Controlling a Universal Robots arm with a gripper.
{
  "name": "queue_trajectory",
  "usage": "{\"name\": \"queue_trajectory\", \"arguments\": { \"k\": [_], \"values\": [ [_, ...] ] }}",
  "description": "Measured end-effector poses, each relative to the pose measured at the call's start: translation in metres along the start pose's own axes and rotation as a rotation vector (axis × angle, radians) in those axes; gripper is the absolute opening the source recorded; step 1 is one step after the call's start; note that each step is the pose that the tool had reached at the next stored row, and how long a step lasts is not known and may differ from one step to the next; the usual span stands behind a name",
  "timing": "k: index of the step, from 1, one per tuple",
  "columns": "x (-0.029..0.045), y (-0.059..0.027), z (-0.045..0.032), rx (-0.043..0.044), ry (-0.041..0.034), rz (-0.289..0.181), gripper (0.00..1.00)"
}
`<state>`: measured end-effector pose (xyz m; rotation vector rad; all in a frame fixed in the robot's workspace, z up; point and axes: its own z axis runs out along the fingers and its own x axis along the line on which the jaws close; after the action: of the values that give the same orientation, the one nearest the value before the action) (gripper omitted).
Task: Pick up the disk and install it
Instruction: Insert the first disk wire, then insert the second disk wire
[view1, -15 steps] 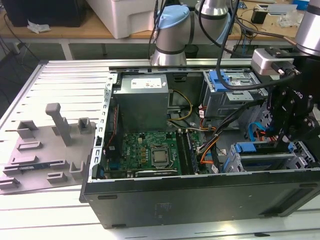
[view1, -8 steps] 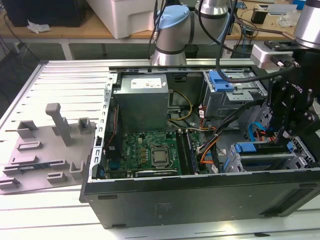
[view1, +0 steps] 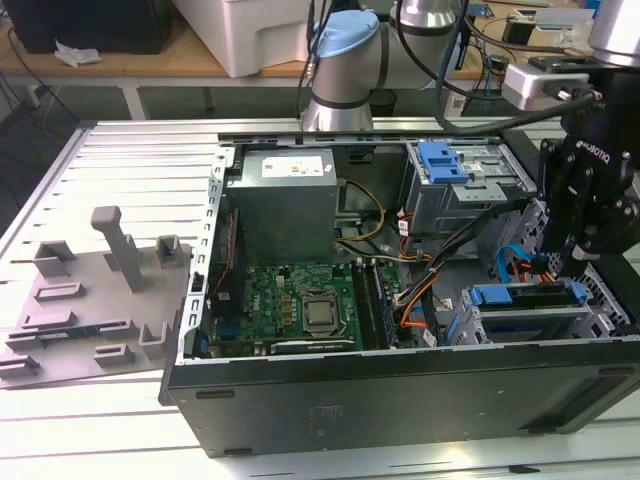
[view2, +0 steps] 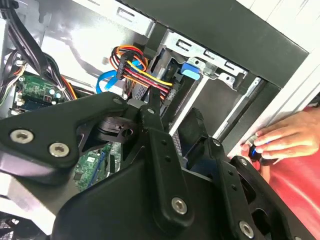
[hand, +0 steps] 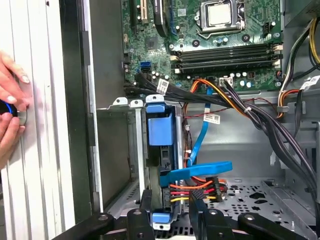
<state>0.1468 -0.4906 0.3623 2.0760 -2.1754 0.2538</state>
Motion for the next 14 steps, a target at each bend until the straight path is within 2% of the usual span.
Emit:
{"name": "queue_trajectory", "arguments": {
  "k": [1,4,7,14],
  "values": [
    [-0.0019,0.0001,-0.0006,0.0002,0.0044,0.000,0.42],
    [-0.0107,0.0004,-0.0049,0.0019,0.0399,-0.001,0.42],
    [-0.0154,0.0006,-0.0064,0.0033,0.0664,-0.002,0.42],
    [-0.0155,0.0006,-0.0064,0.0033,0.0689,-0.002,0.42]
  ]
}}
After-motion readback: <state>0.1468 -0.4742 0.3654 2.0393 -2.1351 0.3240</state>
